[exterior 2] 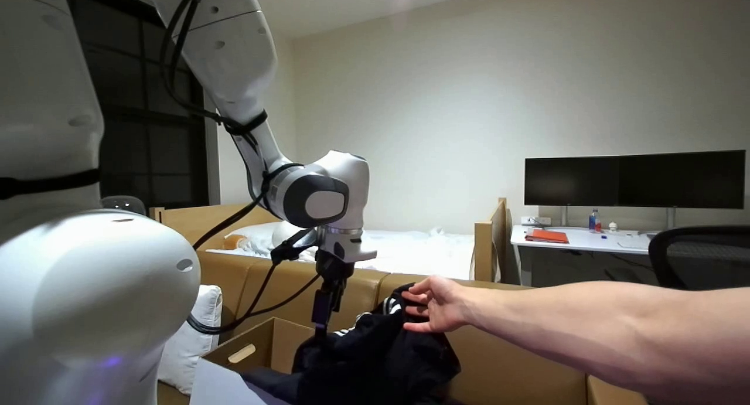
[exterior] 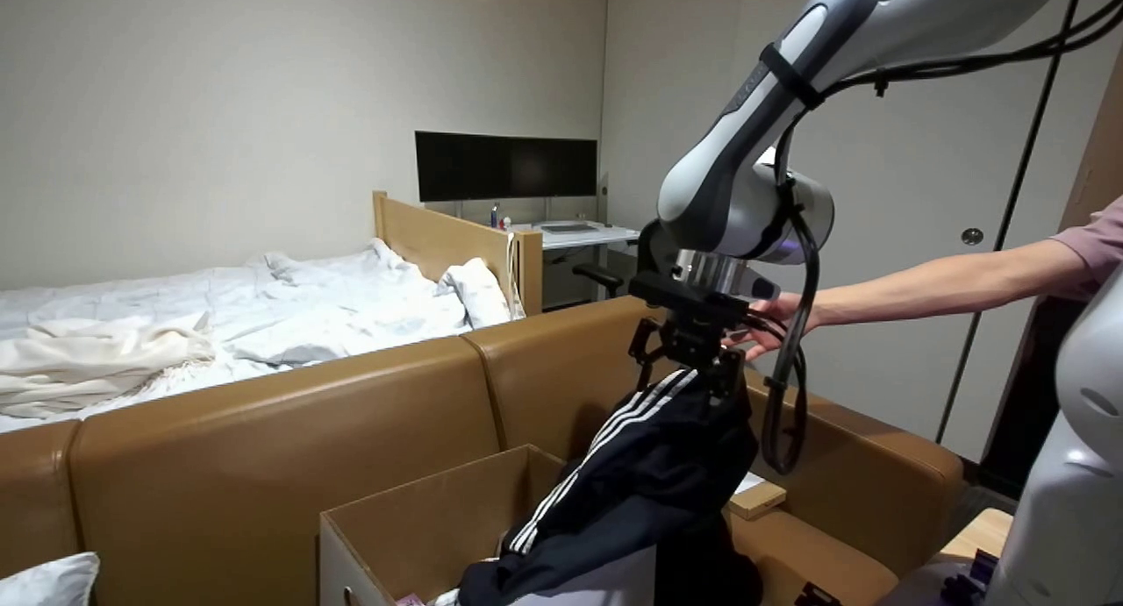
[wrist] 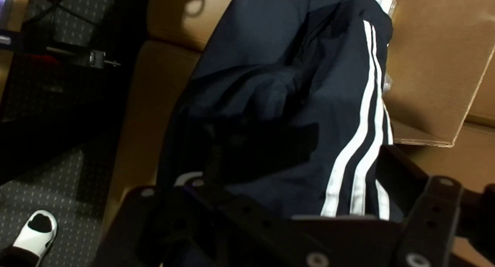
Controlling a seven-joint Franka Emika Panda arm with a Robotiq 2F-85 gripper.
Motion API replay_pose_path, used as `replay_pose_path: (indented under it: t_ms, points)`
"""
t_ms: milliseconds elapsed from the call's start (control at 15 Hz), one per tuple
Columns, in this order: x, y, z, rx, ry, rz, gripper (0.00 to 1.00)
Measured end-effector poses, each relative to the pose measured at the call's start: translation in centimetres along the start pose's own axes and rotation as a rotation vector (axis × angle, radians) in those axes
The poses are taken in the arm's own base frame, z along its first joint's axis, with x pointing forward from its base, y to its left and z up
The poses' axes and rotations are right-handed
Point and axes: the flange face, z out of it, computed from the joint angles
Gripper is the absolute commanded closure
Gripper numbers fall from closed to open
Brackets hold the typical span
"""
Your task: Put the black trousers in the box
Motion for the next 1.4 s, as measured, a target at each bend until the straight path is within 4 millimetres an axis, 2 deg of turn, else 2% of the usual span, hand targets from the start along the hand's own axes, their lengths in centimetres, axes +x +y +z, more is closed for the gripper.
replay_pose_path:
  t_ms: [67, 200, 267, 400, 467, 533, 600, 667, 867, 933, 1000, 1133, 1400]
  points:
    - [-0.2, 0.0, 0.2, -0.005, -0.001, -0.008, 0.26]
    - [-0.8, -0.2, 0.6, -0.016, -0.003, -0.039, 0.29]
    - [-1.1, -0.3, 0.9, -0.022, -0.005, -0.056, 0.17]
    - [-1.5, -0.6, 1.3, -0.034, -0.008, -0.086, 0.10]
    - [-1.7, -0.7, 1.6, -0.039, -0.010, -0.098, 0.13]
    - [-1.7, -0.8, 1.8, -0.045, -0.013, -0.109, 0.21]
    - [-1.7, -0.8, 2.1, -0.051, -0.015, -0.119, 0.38]
    - [-1.7, -0.8, 2.4, -0.058, -0.018, -0.129, 0.44]
    - [-1.4, -0.9, 3.5, -0.081, -0.029, -0.157, 0.10]
    - [-1.3, -1.0, 3.8, -0.088, -0.033, -0.164, 0.15]
    - [-1.2, -1.1, 4.2, -0.096, -0.036, -0.168, 0.49]
    - [-1.0, -1.4, 4.9, -0.109, -0.043, -0.181, 0.46]
    - [-0.4, -2.9, 6.2, -0.124, -0.053, -0.211, 0.73]
